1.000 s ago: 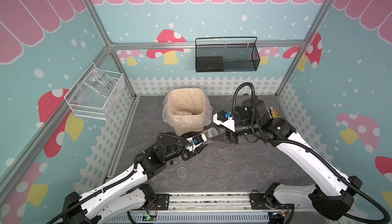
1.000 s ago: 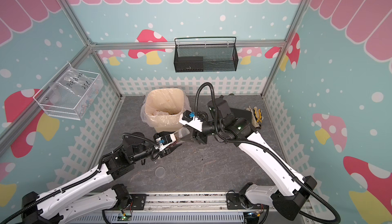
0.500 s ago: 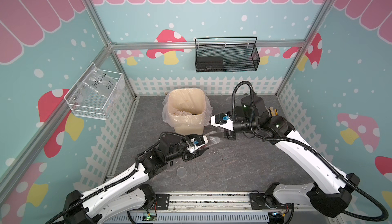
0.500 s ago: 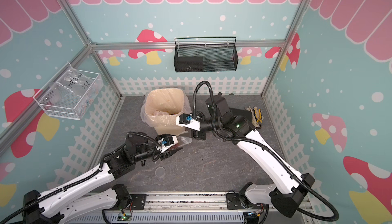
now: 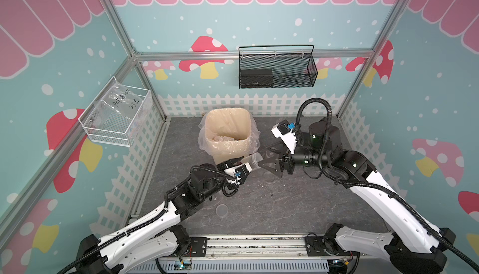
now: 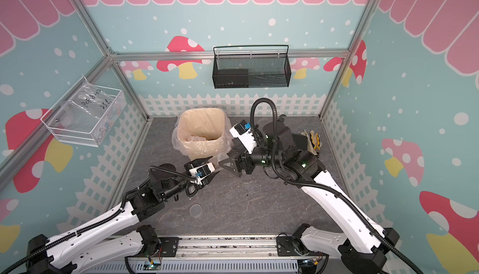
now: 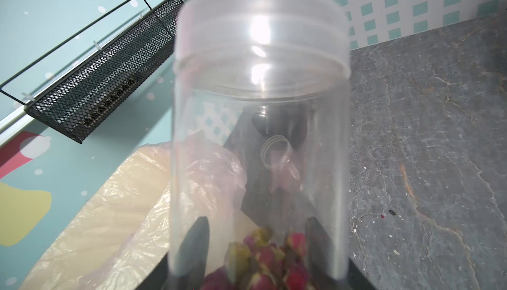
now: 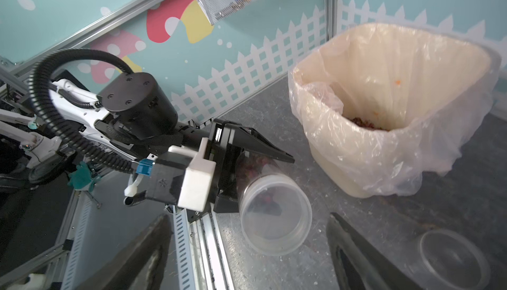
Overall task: Empty the moldy dried flower tea in the jars
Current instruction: Unscrew the lid from the jar.
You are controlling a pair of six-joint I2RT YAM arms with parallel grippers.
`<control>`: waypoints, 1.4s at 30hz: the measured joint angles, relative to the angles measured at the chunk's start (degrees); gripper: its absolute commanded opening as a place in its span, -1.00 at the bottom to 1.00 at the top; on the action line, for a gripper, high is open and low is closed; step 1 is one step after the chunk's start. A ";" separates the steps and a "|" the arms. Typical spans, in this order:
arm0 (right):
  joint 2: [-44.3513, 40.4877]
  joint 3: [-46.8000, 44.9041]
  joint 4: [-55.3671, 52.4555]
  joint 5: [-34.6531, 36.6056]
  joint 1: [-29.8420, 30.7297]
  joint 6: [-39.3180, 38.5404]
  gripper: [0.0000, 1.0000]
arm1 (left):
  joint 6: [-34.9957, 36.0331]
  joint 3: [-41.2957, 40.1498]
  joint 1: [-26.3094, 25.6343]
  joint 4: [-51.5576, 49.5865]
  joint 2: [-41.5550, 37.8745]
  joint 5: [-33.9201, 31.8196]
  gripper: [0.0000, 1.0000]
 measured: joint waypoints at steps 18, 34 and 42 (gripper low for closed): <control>5.79 -0.87 -0.59 -0.96 -0.02 4.52 0.47 | 0.92 -0.87 -0.52 0.04 -1.20 -0.66 -1.00; 7.58 -1.09 -0.85 -7.52 -0.70 -6.05 -0.48 | 1.77 -1.22 -0.57 -0.63 -1.51 -0.61 -1.00; 7.80 0.02 -4.90 -6.38 -0.52 -40.24 -0.55 | 1.44 -1.18 -0.33 -1.92 -0.92 2.29 -1.00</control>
